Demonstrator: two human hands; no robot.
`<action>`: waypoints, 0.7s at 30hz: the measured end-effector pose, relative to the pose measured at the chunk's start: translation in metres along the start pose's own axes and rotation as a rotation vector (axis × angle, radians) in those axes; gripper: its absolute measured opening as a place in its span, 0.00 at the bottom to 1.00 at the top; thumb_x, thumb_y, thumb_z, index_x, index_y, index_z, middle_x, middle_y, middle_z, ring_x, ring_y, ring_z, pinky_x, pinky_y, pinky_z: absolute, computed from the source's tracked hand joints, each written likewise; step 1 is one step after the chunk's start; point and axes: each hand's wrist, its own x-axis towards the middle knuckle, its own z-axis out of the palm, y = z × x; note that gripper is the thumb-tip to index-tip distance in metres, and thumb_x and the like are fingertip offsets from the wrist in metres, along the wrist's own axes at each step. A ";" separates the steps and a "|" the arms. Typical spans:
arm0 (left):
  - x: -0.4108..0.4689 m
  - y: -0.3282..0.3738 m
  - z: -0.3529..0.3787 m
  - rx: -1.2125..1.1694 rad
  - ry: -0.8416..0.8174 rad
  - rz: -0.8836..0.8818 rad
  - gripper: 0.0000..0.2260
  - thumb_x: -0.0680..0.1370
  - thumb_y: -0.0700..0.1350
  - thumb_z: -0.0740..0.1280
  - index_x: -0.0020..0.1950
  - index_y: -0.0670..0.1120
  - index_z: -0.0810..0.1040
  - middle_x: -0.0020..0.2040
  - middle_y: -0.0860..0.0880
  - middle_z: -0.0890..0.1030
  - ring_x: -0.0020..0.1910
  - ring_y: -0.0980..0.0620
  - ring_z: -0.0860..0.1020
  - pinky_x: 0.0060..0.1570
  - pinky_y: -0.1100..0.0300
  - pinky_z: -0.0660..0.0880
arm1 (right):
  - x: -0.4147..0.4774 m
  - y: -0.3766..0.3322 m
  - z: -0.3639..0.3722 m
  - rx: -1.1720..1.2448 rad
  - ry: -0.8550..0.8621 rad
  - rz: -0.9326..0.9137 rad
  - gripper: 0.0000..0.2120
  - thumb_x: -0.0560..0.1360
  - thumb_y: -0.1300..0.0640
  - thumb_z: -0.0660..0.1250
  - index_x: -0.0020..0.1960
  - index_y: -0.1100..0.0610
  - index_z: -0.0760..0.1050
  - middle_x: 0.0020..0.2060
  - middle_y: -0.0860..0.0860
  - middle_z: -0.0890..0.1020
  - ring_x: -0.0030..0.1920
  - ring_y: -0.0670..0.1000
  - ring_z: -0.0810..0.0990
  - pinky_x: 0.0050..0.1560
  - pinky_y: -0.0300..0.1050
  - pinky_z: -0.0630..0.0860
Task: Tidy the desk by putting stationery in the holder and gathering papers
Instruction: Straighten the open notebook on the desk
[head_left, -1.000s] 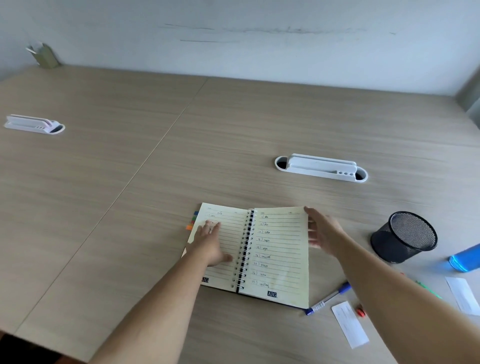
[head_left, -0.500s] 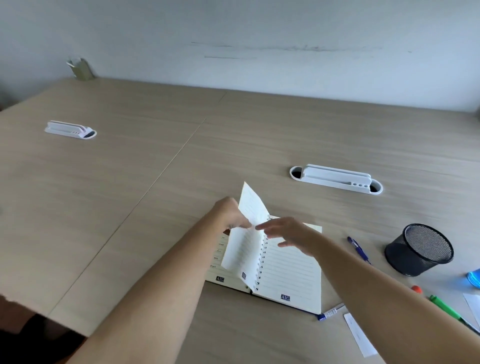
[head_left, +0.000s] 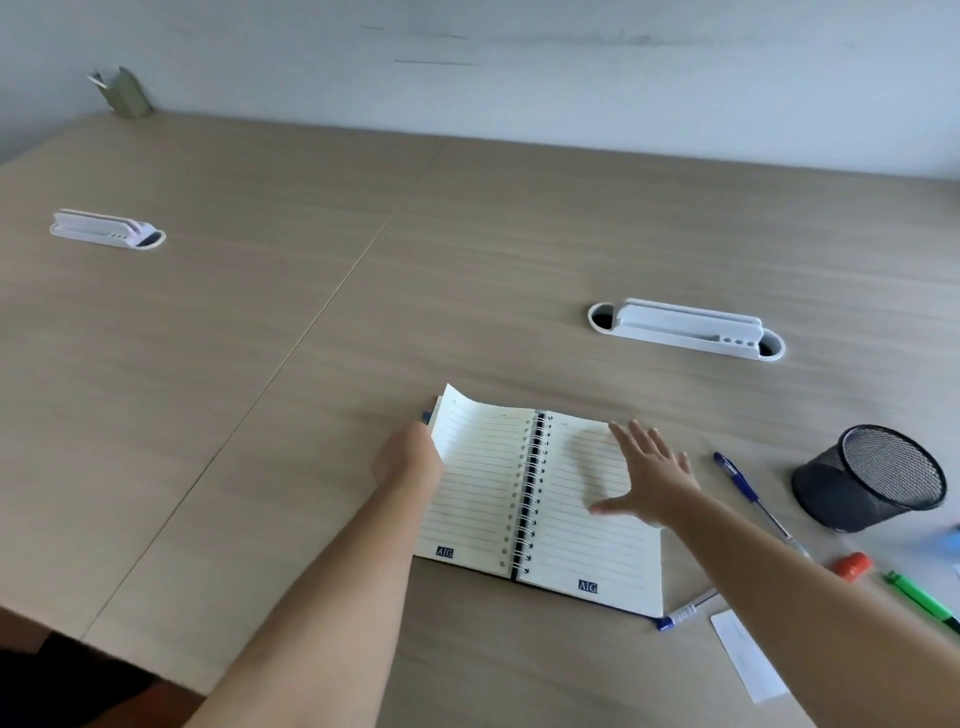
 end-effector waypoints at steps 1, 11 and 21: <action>0.003 0.000 0.004 0.006 -0.004 -0.010 0.09 0.75 0.41 0.67 0.55 0.43 0.78 0.52 0.47 0.82 0.51 0.45 0.81 0.40 0.57 0.72 | 0.001 0.000 0.000 0.000 0.000 0.000 0.60 0.59 0.34 0.73 0.76 0.46 0.37 0.78 0.50 0.40 0.77 0.54 0.38 0.74 0.63 0.41; -0.016 0.014 0.005 0.146 0.044 0.451 0.35 0.72 0.51 0.68 0.76 0.52 0.56 0.76 0.49 0.60 0.73 0.47 0.63 0.66 0.49 0.67 | -0.003 -0.004 -0.002 -0.010 -0.020 -0.008 0.57 0.61 0.36 0.73 0.77 0.46 0.39 0.77 0.52 0.39 0.77 0.55 0.37 0.74 0.64 0.40; -0.025 0.015 0.025 0.362 -0.332 0.701 0.36 0.78 0.57 0.61 0.78 0.57 0.42 0.79 0.56 0.40 0.79 0.55 0.43 0.77 0.48 0.50 | -0.006 -0.001 0.002 -0.005 -0.030 -0.014 0.54 0.64 0.35 0.71 0.76 0.44 0.40 0.77 0.51 0.38 0.77 0.54 0.36 0.74 0.65 0.40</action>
